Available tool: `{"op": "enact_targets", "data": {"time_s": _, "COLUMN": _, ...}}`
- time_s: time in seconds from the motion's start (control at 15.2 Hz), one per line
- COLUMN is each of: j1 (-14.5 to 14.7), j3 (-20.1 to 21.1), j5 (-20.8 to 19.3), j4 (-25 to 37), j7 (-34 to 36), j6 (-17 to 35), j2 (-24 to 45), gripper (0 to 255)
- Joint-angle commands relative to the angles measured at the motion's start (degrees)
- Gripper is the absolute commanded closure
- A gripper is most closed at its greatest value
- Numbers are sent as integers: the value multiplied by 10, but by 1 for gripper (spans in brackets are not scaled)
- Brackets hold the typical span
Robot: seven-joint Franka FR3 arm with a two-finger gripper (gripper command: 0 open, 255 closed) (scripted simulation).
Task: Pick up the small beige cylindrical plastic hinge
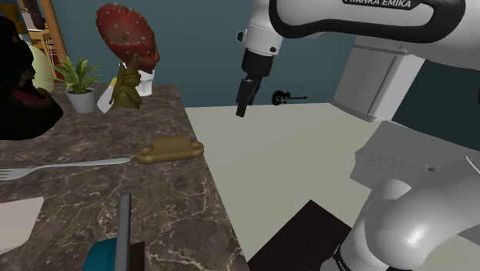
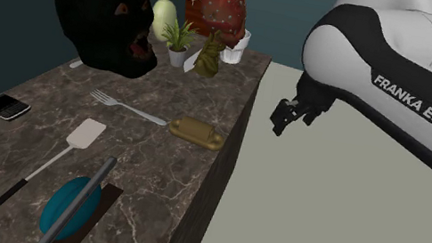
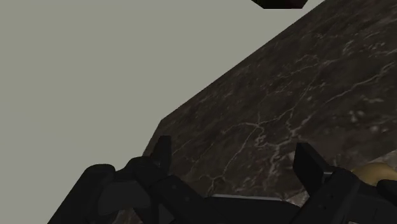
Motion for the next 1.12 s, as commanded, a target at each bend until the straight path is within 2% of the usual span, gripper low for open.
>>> {"op": "enact_targets", "data": {"time_s": 0.0, "j1": 14, "j3": 13, "j5": 2, "j4": 34, "j7": -16, "j6": -6, "j2": 37, "gripper": 0}}
{"op": "enact_targets", "data": {"time_s": 0.92, "j1": 109, "j3": 116, "j5": -20, "j4": 257, "j7": -108, "j6": -79, "j2": 250, "gripper": 0}}
{"op": "enact_targets", "data": {"time_s": 1.06, "j1": 114, "j3": 121, "j5": -22, "j4": 258, "j7": -113, "j6": -75, "j2": 258, "gripper": 0}}
